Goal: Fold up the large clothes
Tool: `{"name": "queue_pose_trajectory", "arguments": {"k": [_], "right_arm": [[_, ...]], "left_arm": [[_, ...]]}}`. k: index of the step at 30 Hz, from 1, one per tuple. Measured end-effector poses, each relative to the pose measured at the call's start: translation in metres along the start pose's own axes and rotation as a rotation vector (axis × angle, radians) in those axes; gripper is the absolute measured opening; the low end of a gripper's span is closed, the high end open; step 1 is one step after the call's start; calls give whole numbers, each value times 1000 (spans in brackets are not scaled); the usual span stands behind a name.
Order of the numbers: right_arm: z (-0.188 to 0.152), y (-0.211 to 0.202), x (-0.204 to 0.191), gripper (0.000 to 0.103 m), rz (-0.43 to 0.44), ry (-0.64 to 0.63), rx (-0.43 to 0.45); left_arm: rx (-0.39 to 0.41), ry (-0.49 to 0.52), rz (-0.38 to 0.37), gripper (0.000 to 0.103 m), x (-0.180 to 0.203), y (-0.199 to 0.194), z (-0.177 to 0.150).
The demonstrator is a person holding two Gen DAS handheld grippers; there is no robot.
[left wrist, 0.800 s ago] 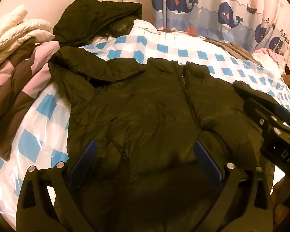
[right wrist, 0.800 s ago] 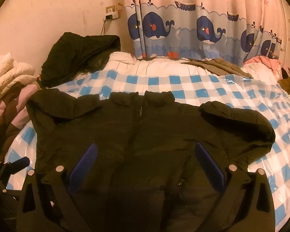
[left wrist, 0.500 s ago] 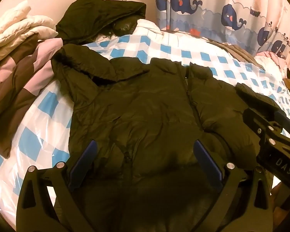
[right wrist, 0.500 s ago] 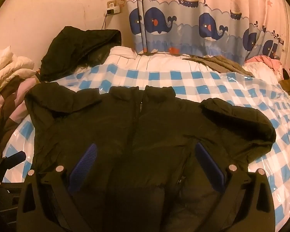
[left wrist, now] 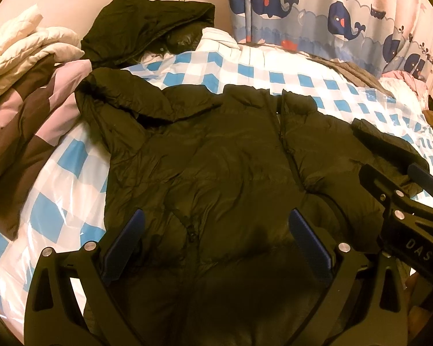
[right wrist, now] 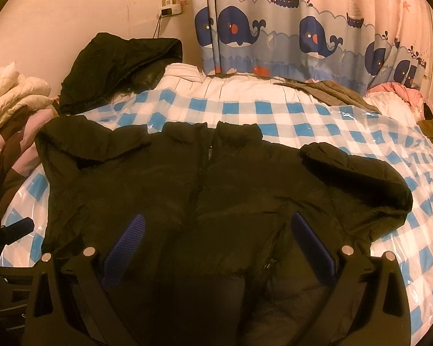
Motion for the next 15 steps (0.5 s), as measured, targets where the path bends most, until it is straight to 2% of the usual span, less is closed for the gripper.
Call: {"name": "queue_pose_trajectory", "arguments": {"k": [7,9,15], "right_arm": [[-1,0,-1,98,0,6,0],[-1,0,0,98,-3,2,6],[0,1,2,98,-29,-30,17]], "left_arm": [[18,10,22,96,-5,-4,3],[-19,-25,2,96,-7,-2,-1],[-18,-36,0,96,-9,-4,-1]]}}
Point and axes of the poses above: each gripper's, at about its wrist camera, not at the fingertips, and y roughly the way its jaws point, x to its right, z to its top, the point moved 9 cm from there along y, roughly the way its jaws point, and after that the axes turned 14 degrees about -z, right-handed, at the moved point
